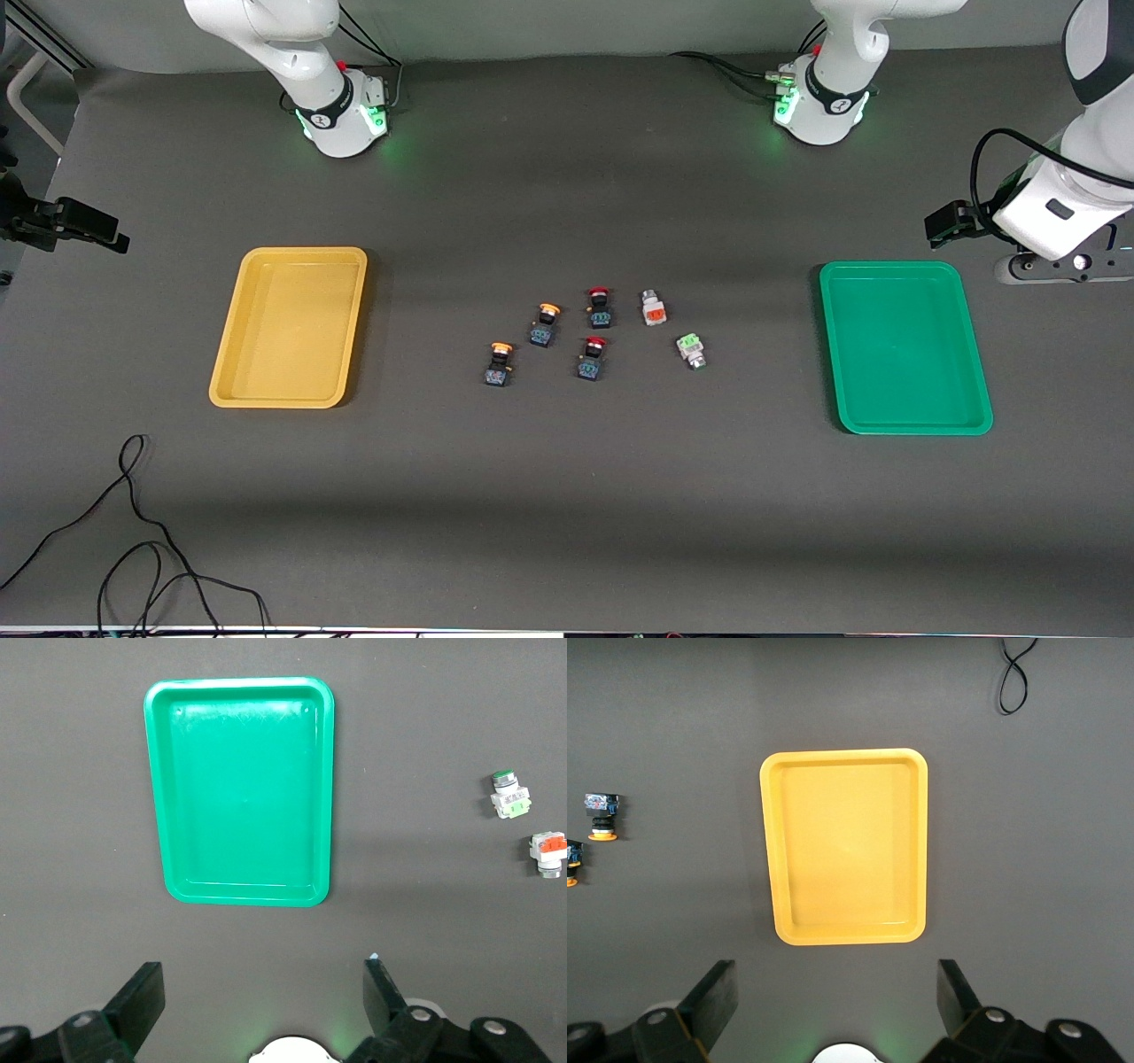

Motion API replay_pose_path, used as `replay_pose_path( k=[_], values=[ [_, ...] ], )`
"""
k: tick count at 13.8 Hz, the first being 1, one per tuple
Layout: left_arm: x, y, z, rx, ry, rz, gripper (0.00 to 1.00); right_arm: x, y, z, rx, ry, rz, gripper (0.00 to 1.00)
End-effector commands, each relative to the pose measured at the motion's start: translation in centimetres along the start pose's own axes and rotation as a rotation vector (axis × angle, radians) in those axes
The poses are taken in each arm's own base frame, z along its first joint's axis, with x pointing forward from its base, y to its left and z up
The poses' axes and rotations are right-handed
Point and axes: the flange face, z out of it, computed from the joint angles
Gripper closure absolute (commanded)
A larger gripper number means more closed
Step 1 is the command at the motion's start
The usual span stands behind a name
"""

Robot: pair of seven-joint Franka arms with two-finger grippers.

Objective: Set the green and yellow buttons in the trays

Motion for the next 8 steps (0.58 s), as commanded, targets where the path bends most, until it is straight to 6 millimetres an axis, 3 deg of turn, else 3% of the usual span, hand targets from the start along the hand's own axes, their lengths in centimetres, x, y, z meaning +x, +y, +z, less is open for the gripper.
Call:
replay_pose_path(
  k=[1, 8],
  values=[
    [0.23, -0.08, -0.13, -0.010, 0.000, -0.005, 0.00, -0.13, -0.10, -0.36, -0.014, 0.012, -0.022, 0.00],
    [0.41, 0.01, -0.13, -0.010, -0.004, -0.005, 0.00, -0.33, -0.61, -0.42, -0.013, 0.005, -0.020, 0.00]
  ],
)
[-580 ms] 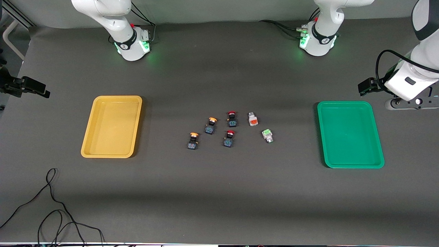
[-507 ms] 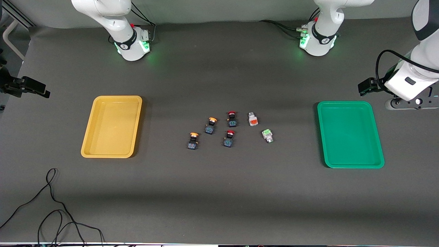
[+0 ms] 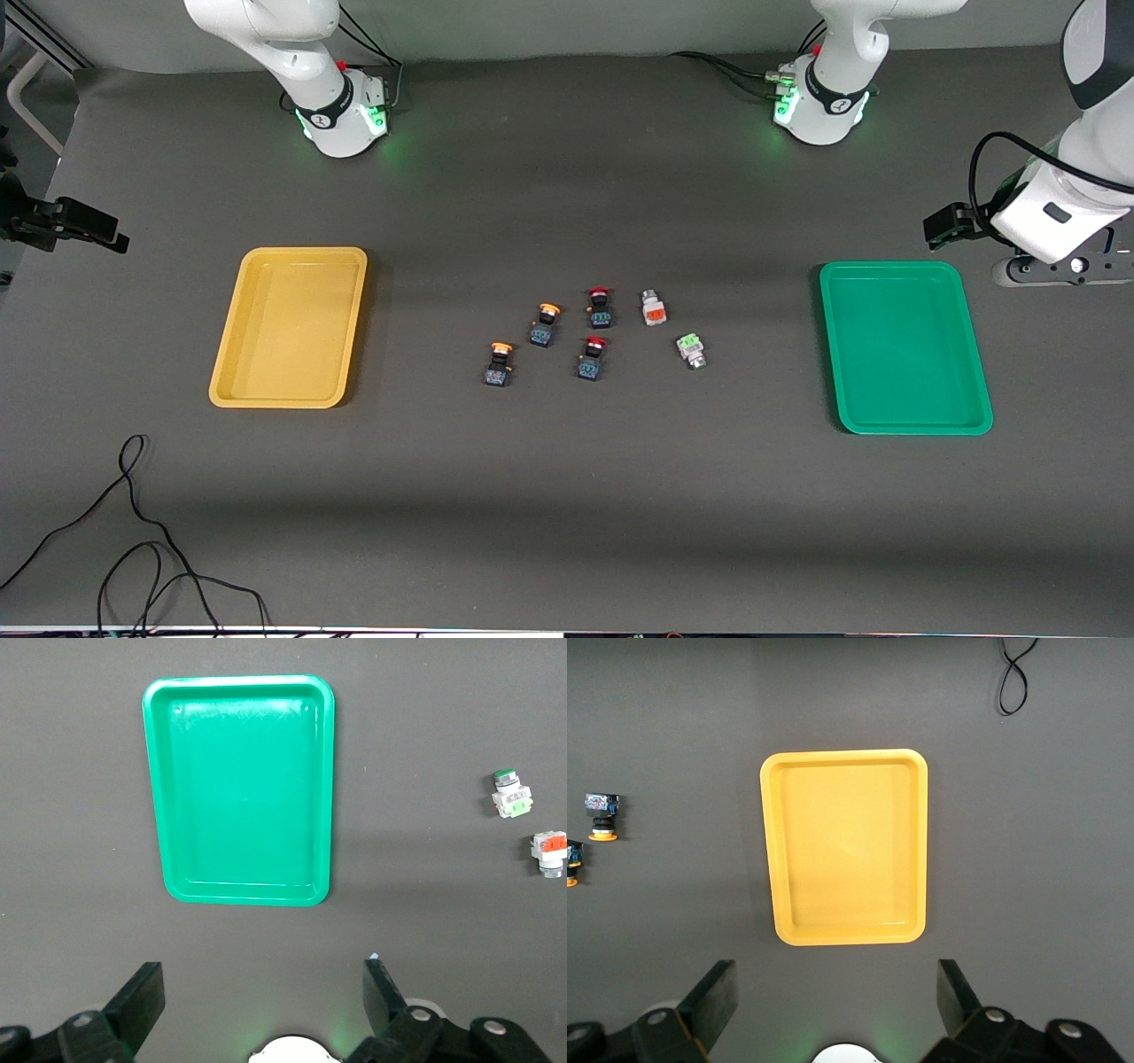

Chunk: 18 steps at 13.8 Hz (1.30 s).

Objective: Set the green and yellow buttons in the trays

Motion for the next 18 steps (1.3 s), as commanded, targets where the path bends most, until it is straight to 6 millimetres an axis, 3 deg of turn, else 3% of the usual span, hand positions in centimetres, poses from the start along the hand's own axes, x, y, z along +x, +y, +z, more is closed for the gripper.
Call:
replay_pose_path(
  k=[1, 2, 5, 9, 11, 15, 17, 18],
  values=[
    [0.2, 0.1, -0.4, -0.010, 0.002, -0.005, 0.00, -0.4, -1.9, -0.4, -0.014, 0.005, -0.039, 0.00],
    [0.2, 0.1, -0.4, -0.010, 0.002, -0.005, 0.00, -0.6, -2.6, 0.2, -0.007, -0.009, -0.041, 0.00],
    [0.2, 0.0, -0.4, -0.010, 0.001, -0.007, 0.00, -1.3, -8.9, 1.6, 0.048, -0.032, 0.026, 0.00],
    [0.2, 0.0, -0.4, -0.010, 0.000, -0.007, 0.00, -3.6, -20.7, 3.0, 0.031, -0.014, 0.091, 0.00],
    [0.2, 0.1, -0.4, -0.010, 0.000, -0.007, 0.00, -5.7, -28.2, 4.8, 0.021, -0.004, 0.108, 0.00],
    [0.2, 0.1, -0.4, -0.012, 0.000, -0.005, 0.00, -9.9, -44.0, 10.9, 0.027, 0.022, 0.215, 0.00],
    [0.2, 0.1, -0.4, -0.013, -0.002, -0.006, 0.00, -11.4, -49.1, 12.3, 0.030, 0.029, 0.257, 0.00],
    [0.2, 0.1, -0.4, -0.013, 0.000, -0.006, 0.00, -11.4, -49.9, 12.5, 0.031, 0.029, 0.275, 0.00]
  ],
)
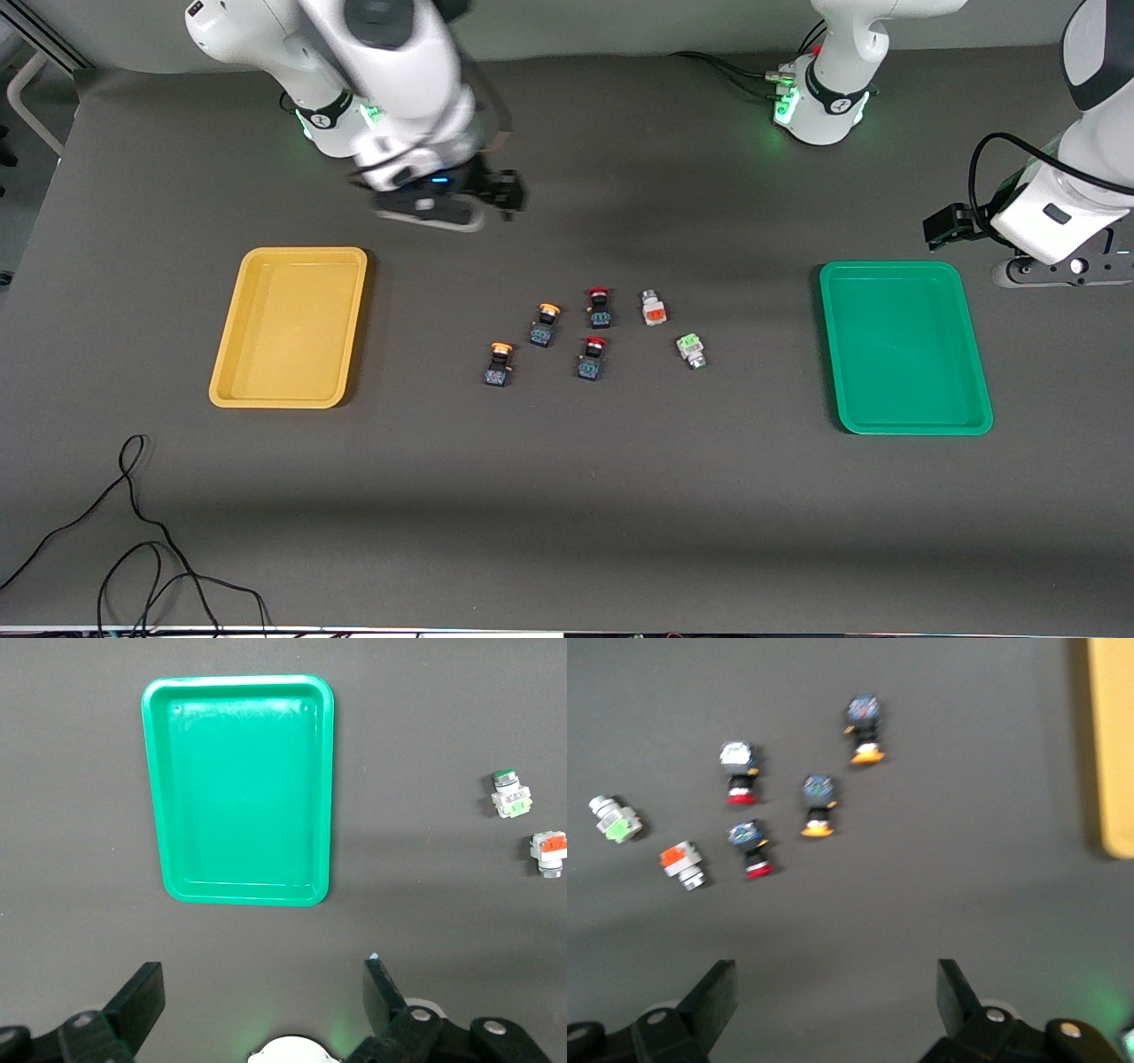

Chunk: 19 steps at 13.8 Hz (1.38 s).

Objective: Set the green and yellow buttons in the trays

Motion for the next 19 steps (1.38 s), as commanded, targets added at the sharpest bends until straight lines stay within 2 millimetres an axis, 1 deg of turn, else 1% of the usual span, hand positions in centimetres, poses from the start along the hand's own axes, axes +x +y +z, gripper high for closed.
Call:
replay_pose_path(
  k=[1, 2, 3, 4, 6, 7, 8, 9, 10, 12, 13, 15, 16, 18, 19],
  values=[
    [0.2, 0.2, -0.2, -0.010, -0.002, -0.007, 0.00, 1.2, -2.0, 0.1, 0.006, 0.002, 0.071, 0.00],
    [0.6, 0.2, 0.2, -0.009, -0.002, -0.008, 0.00, 2.0, -1.9, 0.9, 0.007, 0.002, 0.088, 0.00],
    [1.3, 0.3, 1.1, -0.010, -0.012, -0.008, 0.00, 3.1, -2.1, 2.3, 0.015, 0.006, 0.134, 0.00],
    [2.1, 0.4, 2.0, -0.011, -0.011, -0.011, 0.00, 3.8, -2.8, 4.1, 0.021, 0.012, 0.151, 0.00],
    [3.9, 0.7, 4.1, -0.012, -0.017, -0.021, 0.00, 5.0, -4.1, 9.3, 0.033, 0.035, 0.143, 0.00],
    [4.9, 1.0, 5.5, -0.013, -0.023, -0.019, 0.02, 5.4, -4.0, 12.1, 0.046, 0.045, 0.141, 0.00],
    [5.9, 1.6, 6.9, -0.036, -0.029, -0.019, 0.07, 6.0, -3.5, 14.1, 0.062, 0.065, 0.147, 0.00],
    [6.9, 2.1, 8.4, -0.065, -0.036, -0.028, 0.08, 6.3, -3.0, 16.7, 0.047, 0.087, 0.133, 0.00],
    [8.0, 2.8, 10.4, -0.101, -0.051, -0.058, 0.06, 6.3, -2.6, 19.0, 0.029, 0.116, 0.106, 0.00],
    [10.0, 4.5, 13.9, -0.148, -0.066, -0.126, 0.06, 6.4, -2.2, 23.9, 0.030, 0.142, 0.080, 0.00],
    [10.7, 5.9, 15.6, -0.146, -0.074, -0.143, 0.05, 6.5, -2.2, 26.0, 0.022, 0.139, 0.076, 0.00],
    [11.4, 10.2, 18.4, -0.131, -0.083, -0.206, 0.04, 6.3, -2.2, 28.7, 0.000, 0.129, 0.069, 0.00],
    [11.4, 12.9, 19.8, -0.121, -0.085, -0.251, 0.02, 6.3, -2.5, 29.3, 0.001, 0.130, 0.067, 0.00],
    [11.4, 17.5, 22.1, -0.112, -0.070, -0.318, 0.02, 6.3, -2.9, 30.9, -0.009, 0.123, 0.064, 0.00],
    [11.3, 19.5, 23.3, -0.110, -0.061, -0.339, 0.02, 6.4, -3.3, 30.9, -0.005, 0.126, 0.065, 0.01]
  ],
)
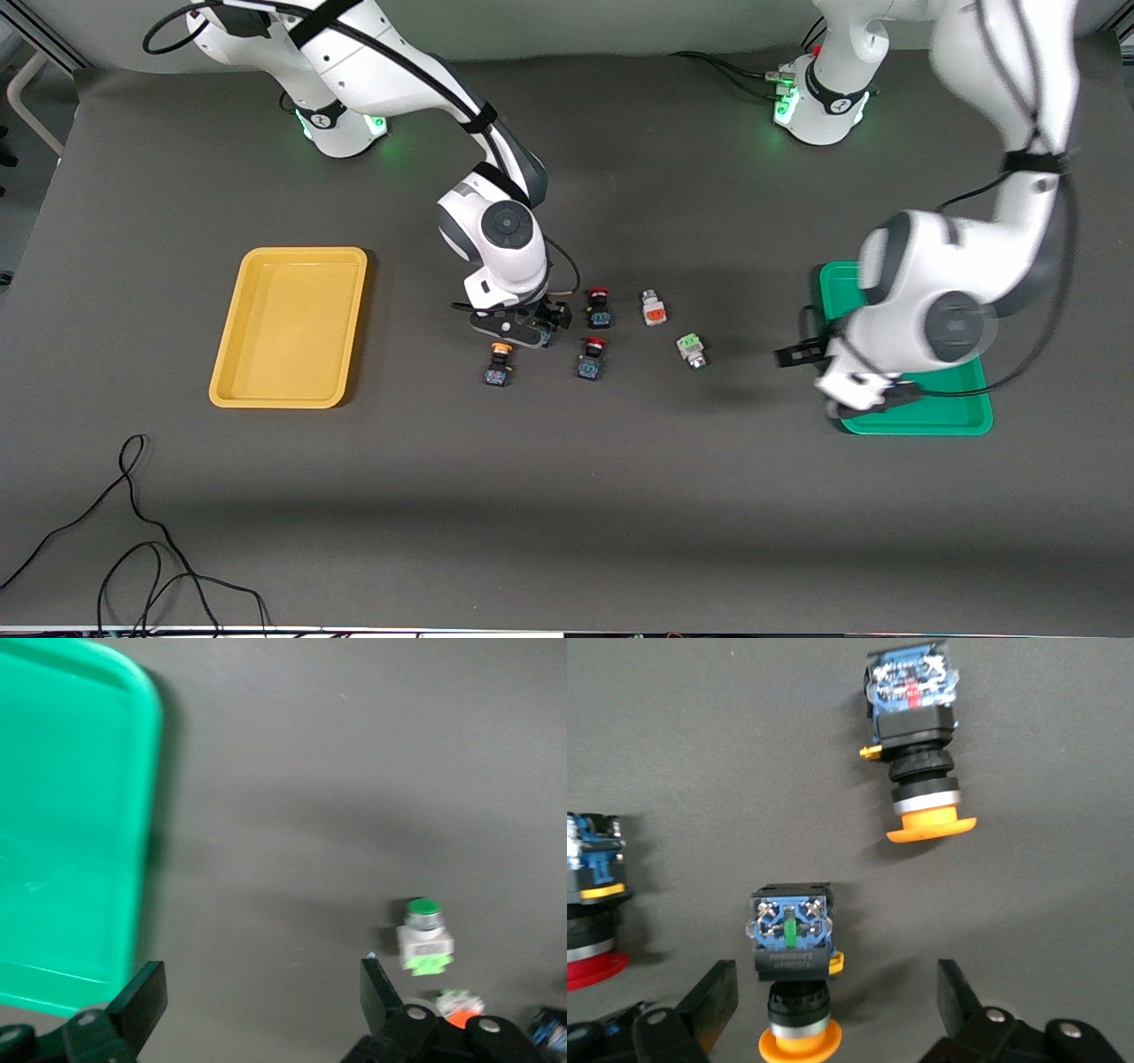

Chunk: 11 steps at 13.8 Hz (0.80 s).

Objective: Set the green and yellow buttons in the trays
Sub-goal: 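Grasp the yellow button with the right gripper while the left gripper grasps green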

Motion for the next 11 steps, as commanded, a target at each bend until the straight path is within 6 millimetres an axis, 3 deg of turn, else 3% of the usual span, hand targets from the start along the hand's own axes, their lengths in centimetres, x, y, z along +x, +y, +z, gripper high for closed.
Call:
replay_pose_path(
  k=[1, 3, 6, 8, 9, 11],
  values=[
    [-1.3, 4.6, 3.3, -0.001, 0.027, -0.072, 0.02, 0.4, -1.6, -0.3, 0.019, 0.031, 0.004, 0.01],
    [-1.7, 6.8, 6.1, -0.015, 0.048, -0.102, 0.02, 0.9, -1.9, 0.4, 0.017, 0.032, 0.005, 0.05],
    [-4.1, 11.2, 10.8, -0.025, 0.072, -0.125, 0.02, 0.9, -1.8, 1.1, 0.002, 0.045, -0.018, 0.34],
    [-4.3, 11.2, 13.1, -0.005, 0.056, -0.114, 0.02, 1.2, -1.7, 0.9, 0.003, 0.046, -0.018, 0.60],
    [-4.6, 11.1, 13.9, 0.007, 0.046, -0.109, 0.02, 1.5, -1.7, 0.3, 0.008, 0.049, -0.019, 0.67],
    [-5.3, 10.8, 14.9, 0.026, 0.032, -0.102, 0.04, 2.6, -2.1, -2.7, 0.004, 0.053, -0.007, 0.69]
  ],
)
